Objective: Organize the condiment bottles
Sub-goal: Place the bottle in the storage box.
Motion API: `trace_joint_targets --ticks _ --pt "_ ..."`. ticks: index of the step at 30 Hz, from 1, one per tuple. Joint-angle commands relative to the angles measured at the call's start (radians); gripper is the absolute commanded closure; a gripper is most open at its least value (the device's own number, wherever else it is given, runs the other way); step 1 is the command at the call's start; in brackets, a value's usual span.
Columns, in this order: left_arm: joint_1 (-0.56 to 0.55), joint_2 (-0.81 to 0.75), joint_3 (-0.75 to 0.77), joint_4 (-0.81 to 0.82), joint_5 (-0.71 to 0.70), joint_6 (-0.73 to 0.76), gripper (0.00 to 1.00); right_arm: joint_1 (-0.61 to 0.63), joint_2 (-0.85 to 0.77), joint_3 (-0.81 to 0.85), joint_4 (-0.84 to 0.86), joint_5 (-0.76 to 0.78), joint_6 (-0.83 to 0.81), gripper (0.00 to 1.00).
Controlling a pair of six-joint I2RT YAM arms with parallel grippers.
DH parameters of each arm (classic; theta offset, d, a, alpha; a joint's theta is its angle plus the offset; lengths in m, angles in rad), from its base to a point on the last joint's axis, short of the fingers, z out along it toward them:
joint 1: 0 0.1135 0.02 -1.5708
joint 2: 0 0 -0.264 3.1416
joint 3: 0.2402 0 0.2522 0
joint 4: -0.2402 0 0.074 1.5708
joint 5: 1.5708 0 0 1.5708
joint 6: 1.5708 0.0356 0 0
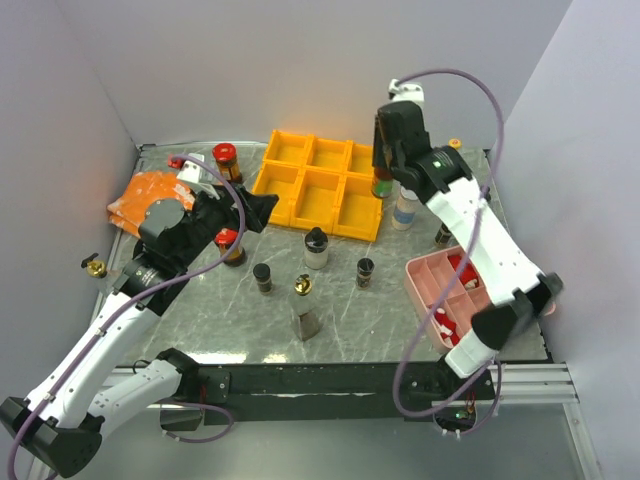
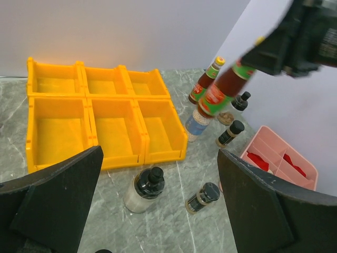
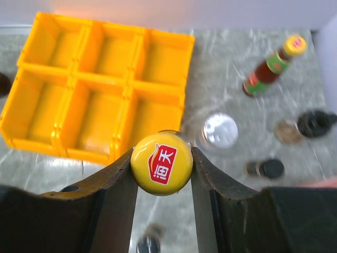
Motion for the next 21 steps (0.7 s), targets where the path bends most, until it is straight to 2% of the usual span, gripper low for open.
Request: trace_joint_targets --ticks 1,7,13,21 --pt "-0.007 -0.009 0.014 0.017 -0.013 0.004 0.03 -0.059 0.088 0.129 0.304 -0.046 -0.11 1.0" --pt "-0.009 -0.009 0.019 0.012 -0.016 0.007 0.04 -0.079 0.238 0.158 0.517 -0.049 -0.219 1.0" --pt "-0.009 -0.021 0.016 0.017 -0.011 0.007 0.03 -0.111 0.384 0.192 0.676 -0.06 -0.259 1.0" --pt "-0.009 -0.017 0.02 0.014 -0.002 0.009 0.03 -0.171 0.55 0.344 0.682 -0.101 -0.236 1.0"
